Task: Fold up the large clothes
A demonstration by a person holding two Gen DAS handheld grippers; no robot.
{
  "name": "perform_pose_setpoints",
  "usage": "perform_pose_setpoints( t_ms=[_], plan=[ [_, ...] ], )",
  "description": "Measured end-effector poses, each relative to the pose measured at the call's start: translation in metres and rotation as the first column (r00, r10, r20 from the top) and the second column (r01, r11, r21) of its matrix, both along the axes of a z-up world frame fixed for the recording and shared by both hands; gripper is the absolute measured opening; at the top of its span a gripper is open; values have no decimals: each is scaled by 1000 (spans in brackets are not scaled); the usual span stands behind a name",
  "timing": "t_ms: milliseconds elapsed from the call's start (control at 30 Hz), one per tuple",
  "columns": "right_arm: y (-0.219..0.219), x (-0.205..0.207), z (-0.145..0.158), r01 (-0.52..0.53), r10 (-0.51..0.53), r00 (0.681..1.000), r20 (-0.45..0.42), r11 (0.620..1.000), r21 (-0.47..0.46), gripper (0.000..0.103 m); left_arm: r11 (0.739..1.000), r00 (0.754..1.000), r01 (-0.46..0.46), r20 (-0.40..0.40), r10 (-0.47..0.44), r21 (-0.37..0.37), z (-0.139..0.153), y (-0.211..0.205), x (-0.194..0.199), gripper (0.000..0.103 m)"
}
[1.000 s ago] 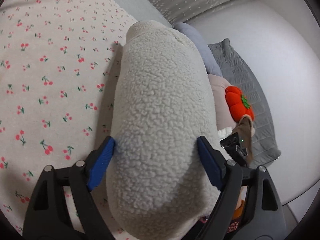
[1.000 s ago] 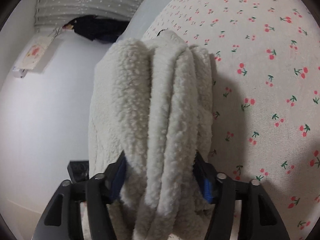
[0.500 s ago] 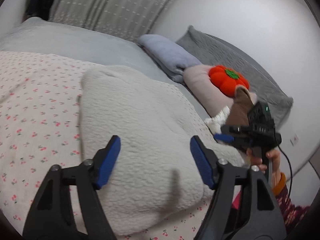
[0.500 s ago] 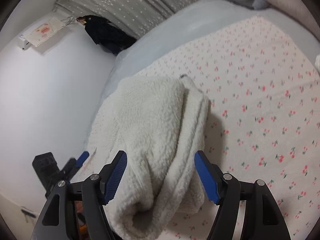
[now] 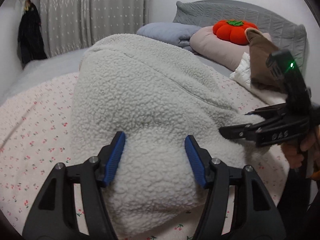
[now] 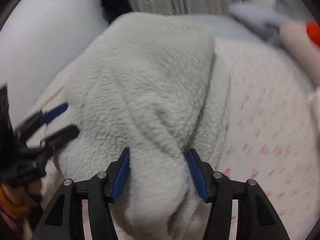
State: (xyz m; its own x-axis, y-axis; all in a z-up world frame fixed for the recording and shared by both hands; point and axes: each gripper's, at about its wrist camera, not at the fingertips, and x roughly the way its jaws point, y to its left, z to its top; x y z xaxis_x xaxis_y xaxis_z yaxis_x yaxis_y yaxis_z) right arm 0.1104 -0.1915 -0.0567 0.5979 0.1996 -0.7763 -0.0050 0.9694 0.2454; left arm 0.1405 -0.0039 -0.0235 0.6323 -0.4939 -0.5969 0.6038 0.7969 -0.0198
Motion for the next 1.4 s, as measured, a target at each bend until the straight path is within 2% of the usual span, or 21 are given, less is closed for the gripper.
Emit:
perform_pose_setpoints(
  t_ms=[167,267,400,533,800,1067,1267,1400],
  plan=[
    [-5,-16,21,-6,5,998,55,1000,14,59,996,996,-83,-30,82,-23,23,-1,0,65],
    [-2,-29,35,-1,2,997,77,1000,-7,61,994,993,-108,-39,108,-4,34,-3,-9,79],
    [8,-47,50,10,-6,996,88,999,-49,63,992,988,-128,-82,128,0,45,-1,-25,83],
    [17,-69,60,33,-24,996,90,995,-96,70,983,977,-181,-113,180,-3,56,7,-40,91],
    [28,-87,55,79,-67,995,78,981,-175,80,965,949,-259,-172,263,49,62,25,-67,99],
    [35,-116,63,162,-148,986,76,960,-229,84,929,911,-345,-188,366,136,55,39,-89,102],
    [45,-134,69,207,-179,977,117,927,-313,89,887,862,-423,-218,457,186,50,49,-98,102],
    [52,-137,68,213,-183,976,119,915,-343,92,854,847,-464,-164,505,234,48,47,-107,102]
  ],
)
